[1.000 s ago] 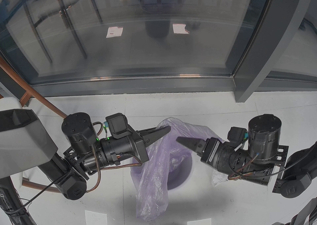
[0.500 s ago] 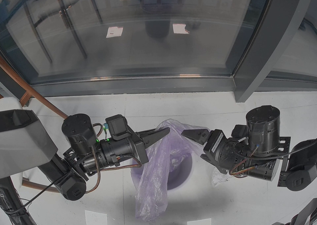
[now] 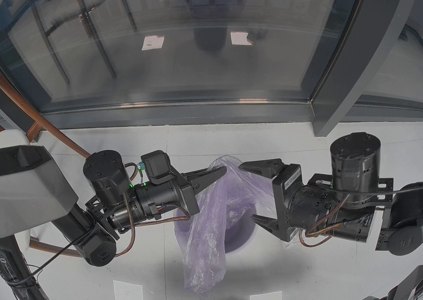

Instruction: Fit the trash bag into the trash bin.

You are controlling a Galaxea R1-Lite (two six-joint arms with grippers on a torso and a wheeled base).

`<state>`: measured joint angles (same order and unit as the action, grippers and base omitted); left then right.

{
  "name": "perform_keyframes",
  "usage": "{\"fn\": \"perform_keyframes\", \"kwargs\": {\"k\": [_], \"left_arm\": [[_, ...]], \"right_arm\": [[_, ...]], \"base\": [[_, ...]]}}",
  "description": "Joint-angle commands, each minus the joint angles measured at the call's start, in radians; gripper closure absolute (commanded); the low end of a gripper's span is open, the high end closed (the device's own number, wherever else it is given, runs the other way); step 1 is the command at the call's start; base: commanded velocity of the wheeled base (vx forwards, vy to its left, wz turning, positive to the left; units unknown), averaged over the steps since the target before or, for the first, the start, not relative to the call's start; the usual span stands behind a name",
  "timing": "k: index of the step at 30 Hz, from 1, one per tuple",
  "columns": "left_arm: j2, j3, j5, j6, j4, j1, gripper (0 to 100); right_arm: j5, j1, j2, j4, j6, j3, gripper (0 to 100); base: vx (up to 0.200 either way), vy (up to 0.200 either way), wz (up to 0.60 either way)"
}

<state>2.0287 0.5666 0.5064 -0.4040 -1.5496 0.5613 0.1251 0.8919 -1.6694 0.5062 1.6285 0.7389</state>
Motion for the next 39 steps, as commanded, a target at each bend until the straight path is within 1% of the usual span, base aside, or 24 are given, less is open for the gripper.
{"fn": "perform_keyframes", "kwargs": {"k": [1,5,14,24,28,34,39], "left_arm": [[0.002,0.006,0.0,-0.001,0.0,0.0,100],[0.001,0.004,0.0,-0.001,-0.001,0.0,100],[-0.002,0.001,0.0,-0.001,-0.001,0.0,100],[-0.001,0.004,-0.002,-0.001,-0.001,0.0,100],[-0.001,0.004,-0.002,-0.001,-0.001,-0.001,100],[-0.002,0.004,-0.002,-0.002,-0.001,-0.003,100],[-0.005,0.004,-0.006,-0.004,-0.003,-0.004,100]], "right_arm": [[0.001,0.01,-0.079,-0.003,0.001,0.037,0],[0.004,0.01,-0.118,-0.006,0.001,0.056,0],[0.014,-0.054,-0.136,0.008,-0.004,0.091,0],[0.014,-0.073,-0.121,0.005,-0.007,0.063,0],[0.014,-0.071,-0.113,-0.003,-0.027,0.062,0],[0.014,-0.084,-0.115,-0.008,-0.029,0.051,0],[0.013,-0.091,-0.133,-0.006,-0.07,0.045,0]], "base": [[0.0,0.0,0.0],[0.0,0.0,0.0],[0.0,0.0,0.0],[0.0,0.0,0.0],[0.0,0.0,0.0],[0.0,0.0,0.0],[0.0,0.0,0.0]]}}
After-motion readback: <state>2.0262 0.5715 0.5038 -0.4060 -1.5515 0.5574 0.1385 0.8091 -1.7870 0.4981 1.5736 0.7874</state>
